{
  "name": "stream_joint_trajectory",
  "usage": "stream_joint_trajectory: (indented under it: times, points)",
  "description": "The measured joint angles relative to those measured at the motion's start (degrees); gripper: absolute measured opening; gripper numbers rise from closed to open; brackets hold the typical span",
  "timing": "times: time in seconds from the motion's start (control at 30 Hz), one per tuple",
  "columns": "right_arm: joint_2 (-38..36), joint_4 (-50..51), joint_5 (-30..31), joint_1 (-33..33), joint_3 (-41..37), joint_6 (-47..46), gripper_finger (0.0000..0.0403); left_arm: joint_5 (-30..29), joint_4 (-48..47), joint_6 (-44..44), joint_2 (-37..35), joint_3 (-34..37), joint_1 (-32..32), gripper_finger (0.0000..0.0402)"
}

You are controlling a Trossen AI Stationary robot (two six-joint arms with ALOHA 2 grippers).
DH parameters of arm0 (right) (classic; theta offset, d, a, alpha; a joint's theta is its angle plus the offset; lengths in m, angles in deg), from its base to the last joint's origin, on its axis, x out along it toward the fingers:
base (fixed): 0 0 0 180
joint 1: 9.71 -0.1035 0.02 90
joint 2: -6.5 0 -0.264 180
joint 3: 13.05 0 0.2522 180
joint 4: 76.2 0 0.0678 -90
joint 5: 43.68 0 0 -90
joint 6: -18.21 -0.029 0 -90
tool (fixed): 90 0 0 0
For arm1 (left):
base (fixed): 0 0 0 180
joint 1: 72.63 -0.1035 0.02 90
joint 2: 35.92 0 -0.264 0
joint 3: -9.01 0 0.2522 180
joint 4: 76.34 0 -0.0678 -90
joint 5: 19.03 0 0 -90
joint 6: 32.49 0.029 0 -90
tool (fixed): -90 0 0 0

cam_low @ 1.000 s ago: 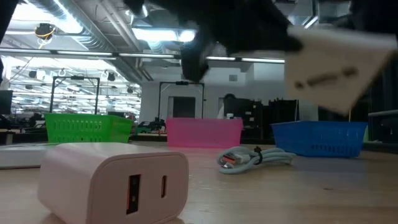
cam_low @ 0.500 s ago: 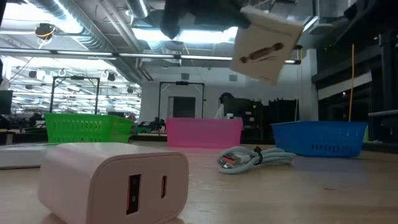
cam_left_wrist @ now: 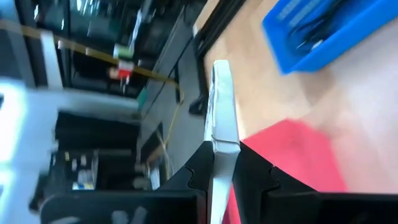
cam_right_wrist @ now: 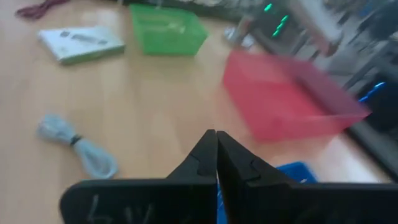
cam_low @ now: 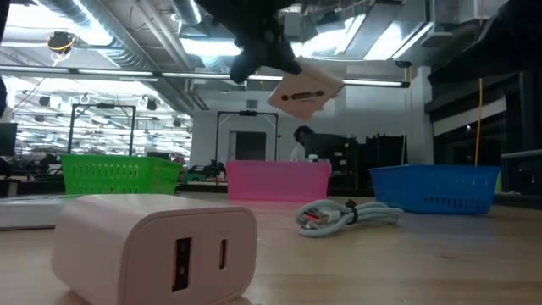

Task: Pick and place items into bin
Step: Put the right white card reader box into the red basket

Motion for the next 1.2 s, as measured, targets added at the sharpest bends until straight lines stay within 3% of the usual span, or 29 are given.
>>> stream_joint_trajectory:
  times: [0.23, 0.53, 0.87, 1.03, 1.2]
  points:
    - [0.0, -0.6, 4.0, 1.7, 0.0, 4.1, 0.0000, 0.5, -0.4, -2.5, 0.0, 0.0, -9.0, 0.0032]
    - [0.0, 1.3, 3.6, 8.2, 0.0, 7.4, 0.0000, 7.9, 2.2, -5.7, 3.7, 0.0, -18.8, 0.0032]
    - [0.0, 4.6, -2.2, 13.9, 0.0, 7.0, 0.0000, 8.6, 7.8, -4.9, 12.5, 0.0, -21.5, 0.0032]
    - [0.0, 4.6, -2.4, 14.9, 0.0, 7.0, 0.0000, 5.1, 10.1, -4.6, 15.5, 0.0, -21.8, 0.0032]
    - [0.0, 4.1, -2.4, 16.1, 0.0, 7.0, 0.0000, 5.5, 11.9, -4.5, 16.8, 0.0, -21.9, 0.0046]
